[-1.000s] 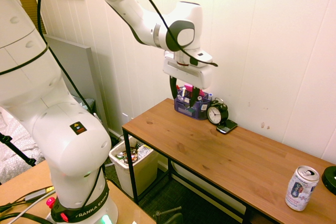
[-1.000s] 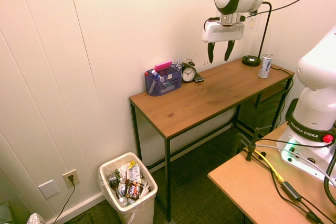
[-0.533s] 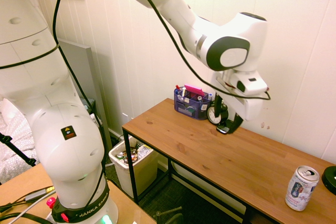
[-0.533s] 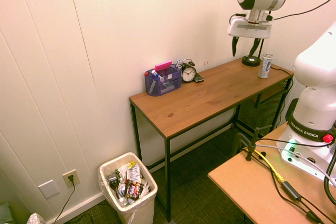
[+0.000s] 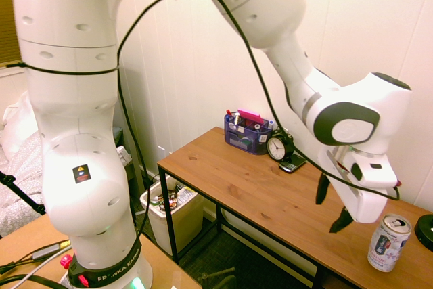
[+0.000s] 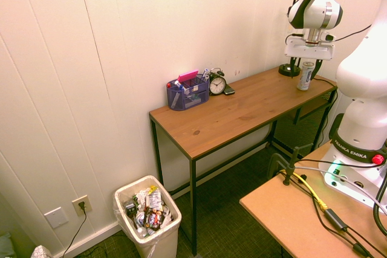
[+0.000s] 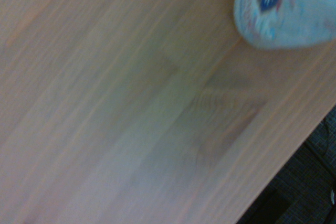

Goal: Throw the can in the trash bin

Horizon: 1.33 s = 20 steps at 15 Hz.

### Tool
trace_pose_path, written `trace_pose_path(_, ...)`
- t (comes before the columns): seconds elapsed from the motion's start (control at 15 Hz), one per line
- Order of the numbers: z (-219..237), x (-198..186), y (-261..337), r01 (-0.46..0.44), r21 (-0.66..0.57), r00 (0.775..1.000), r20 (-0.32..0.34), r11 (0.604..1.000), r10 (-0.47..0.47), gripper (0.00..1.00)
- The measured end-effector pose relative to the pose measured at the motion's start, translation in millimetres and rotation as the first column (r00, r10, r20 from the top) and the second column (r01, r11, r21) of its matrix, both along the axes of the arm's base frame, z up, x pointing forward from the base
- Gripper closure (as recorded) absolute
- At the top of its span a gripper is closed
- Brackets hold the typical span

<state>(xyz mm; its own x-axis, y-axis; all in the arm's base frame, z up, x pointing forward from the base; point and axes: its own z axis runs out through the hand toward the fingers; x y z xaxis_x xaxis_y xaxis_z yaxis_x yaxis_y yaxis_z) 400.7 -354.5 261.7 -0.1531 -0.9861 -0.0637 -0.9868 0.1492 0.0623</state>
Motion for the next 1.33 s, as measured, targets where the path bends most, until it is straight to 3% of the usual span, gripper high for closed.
trace_pose_path(0.2,-4,24,-35,0.115,-0.039,0.993,-0.03,0.993,-0.116,0.0)
trace_pose_path(0.4,-7,30,-62,0.175,-0.058,0.982,-0.061,0.983,-0.178,0.0)
trace_pose_path(0.93,-16,42,-85,0.239,-0.083,0.965,-0.091,0.967,-0.247,0.0)
trace_pose_path(1.33,-16,56,-86,0.274,-0.125,0.957,-0.064,0.954,-0.283,0.0)
